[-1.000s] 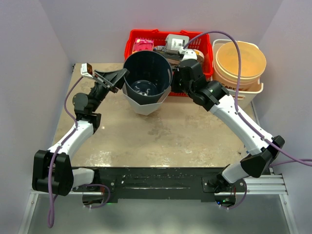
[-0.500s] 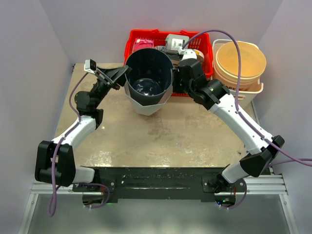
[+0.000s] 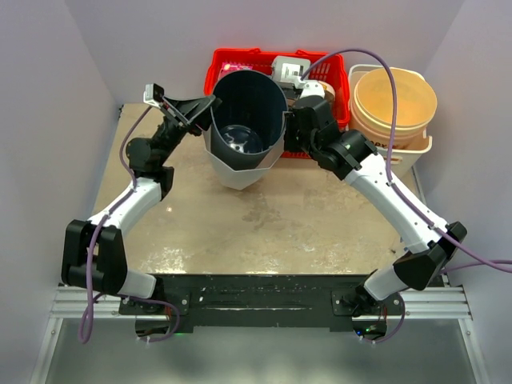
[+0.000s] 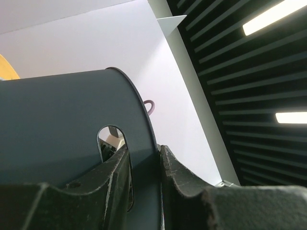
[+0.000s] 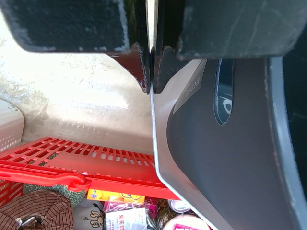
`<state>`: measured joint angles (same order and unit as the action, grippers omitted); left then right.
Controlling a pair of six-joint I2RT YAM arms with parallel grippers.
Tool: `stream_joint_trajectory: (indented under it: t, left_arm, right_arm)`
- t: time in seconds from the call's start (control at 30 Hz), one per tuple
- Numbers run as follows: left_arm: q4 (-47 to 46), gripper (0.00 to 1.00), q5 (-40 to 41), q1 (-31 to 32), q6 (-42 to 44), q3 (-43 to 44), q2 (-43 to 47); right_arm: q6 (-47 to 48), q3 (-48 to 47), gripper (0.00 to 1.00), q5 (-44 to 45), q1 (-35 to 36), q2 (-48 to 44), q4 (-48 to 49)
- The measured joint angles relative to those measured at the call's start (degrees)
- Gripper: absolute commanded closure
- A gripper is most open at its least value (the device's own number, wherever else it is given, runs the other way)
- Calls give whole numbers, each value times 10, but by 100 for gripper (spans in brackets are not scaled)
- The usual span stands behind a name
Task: Turn the large container upside down
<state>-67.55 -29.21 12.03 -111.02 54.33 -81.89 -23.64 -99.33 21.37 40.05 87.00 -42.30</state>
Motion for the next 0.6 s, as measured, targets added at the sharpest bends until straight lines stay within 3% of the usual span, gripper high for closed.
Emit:
stream_joint_trajectory:
  t: [0.27, 0.6]
  left_arm:
    - [-4, 100, 0, 0, -9, 1, -2]
    - [-30, 100, 8, 2, -15, -73, 9]
  right_arm:
    - [-19, 32, 100, -6, -3, -9, 26]
    - [-44, 129, 100, -87, -51, -57, 75]
